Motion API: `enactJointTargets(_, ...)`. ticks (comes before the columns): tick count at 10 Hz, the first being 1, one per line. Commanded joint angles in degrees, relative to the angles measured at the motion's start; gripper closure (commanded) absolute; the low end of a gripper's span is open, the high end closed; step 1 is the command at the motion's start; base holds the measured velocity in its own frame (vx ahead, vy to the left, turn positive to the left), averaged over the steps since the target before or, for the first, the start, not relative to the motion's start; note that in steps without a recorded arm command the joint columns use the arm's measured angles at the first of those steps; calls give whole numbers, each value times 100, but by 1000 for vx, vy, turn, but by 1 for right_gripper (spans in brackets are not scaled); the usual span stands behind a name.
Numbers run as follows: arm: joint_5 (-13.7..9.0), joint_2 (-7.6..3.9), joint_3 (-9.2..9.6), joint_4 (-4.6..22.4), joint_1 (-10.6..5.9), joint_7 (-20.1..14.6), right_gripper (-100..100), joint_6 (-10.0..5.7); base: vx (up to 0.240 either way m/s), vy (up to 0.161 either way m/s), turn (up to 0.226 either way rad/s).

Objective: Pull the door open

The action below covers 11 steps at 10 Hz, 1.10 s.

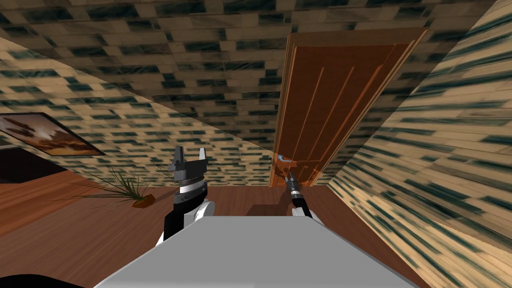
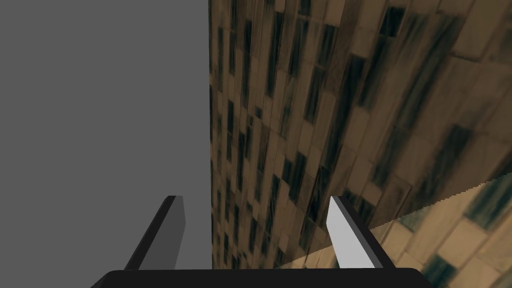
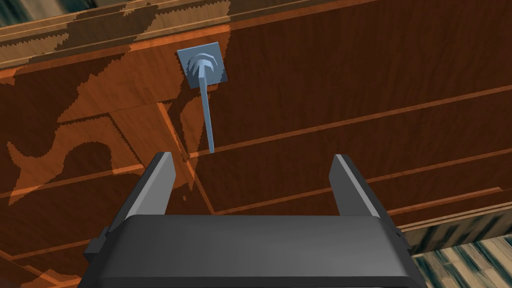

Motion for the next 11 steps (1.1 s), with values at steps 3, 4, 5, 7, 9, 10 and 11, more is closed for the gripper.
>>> enactJointTargets(3, -40, -59, 49, 419, -144, -40, -100, -122, 69, -70, 69)
enactJointTargets(4, -50, -72, 61, 534, -188, -50, -100, -156, 72, -81, 63)
enactJointTargets(5, -59, -85, 72, 650, -231, -60, -100, -189, 72, -73, 56)
enactJointTargets(7, -87, -125, 107, 995, -361, -90, -100, -290, 78, -86, 71)
enactJointTargets(9, -102, -146, 125, 1178, -430, -106, -100, -343, 76, -82, 63)
enactJointTargets(10, -110, -156, 134, 1270, -465, -114, -100, -370, 64, -51, 43)
enactJointTargets(11, -117, -166, 143, 1362, -499, -122, -100, -396, 51, -45, 39)
